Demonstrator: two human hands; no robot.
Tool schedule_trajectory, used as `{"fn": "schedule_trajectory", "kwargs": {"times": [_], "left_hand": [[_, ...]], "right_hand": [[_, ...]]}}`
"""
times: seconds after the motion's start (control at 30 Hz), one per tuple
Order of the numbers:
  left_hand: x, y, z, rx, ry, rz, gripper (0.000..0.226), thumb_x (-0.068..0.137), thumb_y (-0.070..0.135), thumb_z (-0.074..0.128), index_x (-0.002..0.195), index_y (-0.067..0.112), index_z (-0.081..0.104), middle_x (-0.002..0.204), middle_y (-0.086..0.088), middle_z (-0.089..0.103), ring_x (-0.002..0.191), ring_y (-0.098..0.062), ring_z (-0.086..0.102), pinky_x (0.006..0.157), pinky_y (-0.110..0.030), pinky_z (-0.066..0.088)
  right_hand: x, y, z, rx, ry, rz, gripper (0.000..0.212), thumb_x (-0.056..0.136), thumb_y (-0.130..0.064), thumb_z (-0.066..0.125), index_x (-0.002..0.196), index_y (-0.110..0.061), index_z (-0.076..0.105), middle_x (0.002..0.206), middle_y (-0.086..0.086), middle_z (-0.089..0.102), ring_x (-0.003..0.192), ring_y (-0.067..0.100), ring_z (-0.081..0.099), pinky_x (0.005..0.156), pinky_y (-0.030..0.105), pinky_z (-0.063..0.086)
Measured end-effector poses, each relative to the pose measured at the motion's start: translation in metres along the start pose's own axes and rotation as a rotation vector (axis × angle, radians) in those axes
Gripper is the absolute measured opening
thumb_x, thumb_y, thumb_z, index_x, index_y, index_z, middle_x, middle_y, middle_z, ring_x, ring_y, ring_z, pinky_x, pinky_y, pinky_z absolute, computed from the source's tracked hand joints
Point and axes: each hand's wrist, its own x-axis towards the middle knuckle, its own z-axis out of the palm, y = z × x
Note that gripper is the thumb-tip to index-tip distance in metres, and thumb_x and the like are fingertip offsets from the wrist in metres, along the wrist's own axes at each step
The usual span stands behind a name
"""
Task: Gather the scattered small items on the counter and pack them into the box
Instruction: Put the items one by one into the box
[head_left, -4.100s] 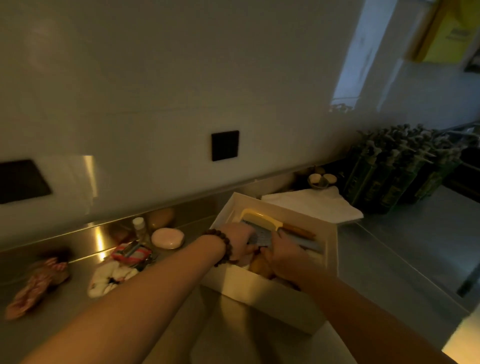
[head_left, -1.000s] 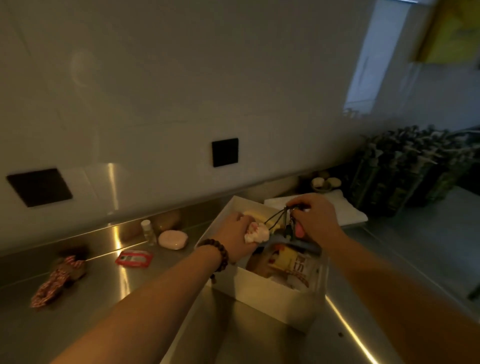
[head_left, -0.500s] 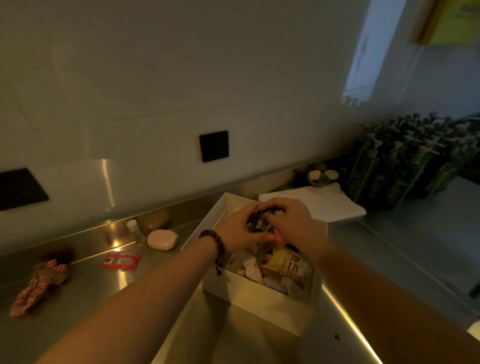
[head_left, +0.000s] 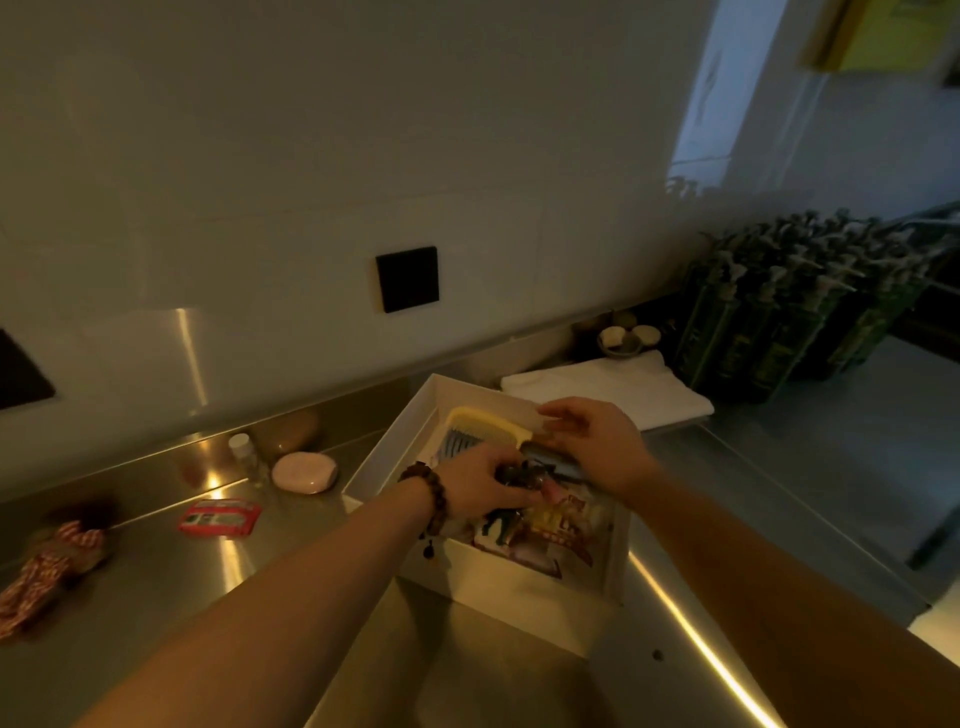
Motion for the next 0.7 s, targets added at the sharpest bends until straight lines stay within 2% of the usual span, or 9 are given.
{"fn": "schedule_trajectory", "kwargs": {"times": [0.13,0.2,0.27,0.33,0.4,0.47,0.53,0.6,0.7], "left_hand": [[0.01,-0.002,0.024,0.193,-0.106,-0.044,0.034,0.08,0.037,0.068,0.11,0.024,0.06,0.111,0.004,0.06,0.098,-0.014,0.056,0.084,-0.028,0.048],[0.012,-0.004,0.028,0.259,-0.097,-0.035,0.035,0.081,0.036,0.067,0.112,0.022,0.06,0.112,0.001,0.061,0.098,-0.016,0.057,0.086,-0.031,0.049],[0.012,-0.004,0.028,0.294,-0.007,0.004,0.033,0.083,0.034,0.064,0.113,0.02,0.06,0.109,-0.001,0.062,0.095,-0.016,0.058,0.085,-0.034,0.051],[0.012,-0.004,0.025,0.305,0.151,0.053,0.03,0.083,0.03,0.061,0.112,0.022,0.061,0.104,0.0,0.064,0.092,-0.016,0.06,0.082,-0.037,0.052],[0.01,-0.006,0.019,0.359,0.26,0.07,0.031,0.081,0.034,0.06,0.11,0.025,0.061,0.105,0.002,0.062,0.094,-0.016,0.058,0.082,-0.036,0.05],[0.009,-0.01,0.014,0.435,0.296,0.068,0.037,0.081,0.042,0.058,0.114,0.025,0.058,0.111,0.002,0.057,0.101,-0.016,0.053,0.085,-0.035,0.047],[0.006,-0.015,0.012,0.467,0.31,0.069,0.043,0.082,0.046,0.056,0.118,0.023,0.055,0.116,0.002,0.053,0.106,-0.017,0.05,0.089,-0.037,0.044],[0.001,-0.021,0.01,0.476,0.317,0.08,0.045,0.083,0.046,0.053,0.12,0.022,0.053,0.12,0.001,0.051,0.109,-0.019,0.048,0.092,-0.038,0.043],[-0.008,-0.03,0.004,0.506,0.331,0.085,0.04,0.085,0.04,0.05,0.12,0.022,0.051,0.122,0.0,0.05,0.112,-0.021,0.047,0.094,-0.039,0.042]], "right_hand": [[-0.003,0.014,0.003,0.023,-0.035,0.113,0.032,0.088,0.008,0.053,0.117,-0.001,0.062,0.117,0.012,0.063,0.101,0.015,0.059,0.069,0.002,0.045],[-0.005,0.018,0.007,0.012,-0.037,0.146,0.029,0.088,0.001,0.057,0.116,-0.002,0.062,0.121,0.015,0.062,0.11,0.022,0.058,0.081,0.012,0.043],[-0.006,0.022,0.009,-0.043,-0.065,0.148,0.028,0.089,-0.01,0.06,0.117,-0.008,0.062,0.123,0.011,0.06,0.111,0.02,0.056,0.088,0.021,0.041],[-0.007,0.025,0.013,-0.191,-0.111,0.087,0.03,0.091,-0.019,0.06,0.119,-0.012,0.061,0.124,0.007,0.058,0.11,0.015,0.054,0.089,0.023,0.04],[-0.006,0.028,0.022,-0.394,-0.18,0.032,0.033,0.092,-0.019,0.056,0.125,-0.016,0.057,0.127,0.008,0.056,0.113,0.02,0.055,0.095,0.029,0.043],[-0.004,0.034,0.038,-0.639,-0.28,0.036,0.041,0.091,-0.021,0.054,0.132,-0.025,0.049,0.131,0.008,0.052,0.116,0.026,0.053,0.098,0.037,0.045],[-0.001,0.039,0.051,-0.866,-0.371,0.036,0.046,0.093,-0.023,0.055,0.138,-0.021,0.043,0.137,0.01,0.048,0.123,0.027,0.049,0.103,0.036,0.04],[0.002,0.042,0.055,-0.935,-0.4,0.044,0.044,0.096,-0.023,0.052,0.138,-0.012,0.044,0.14,0.012,0.047,0.128,0.026,0.045,0.107,0.034,0.035],[0.005,0.043,0.056,-0.968,-0.377,0.039,0.039,0.096,-0.022,0.051,0.132,-0.009,0.049,0.137,0.013,0.05,0.126,0.026,0.047,0.107,0.034,0.037]]}}
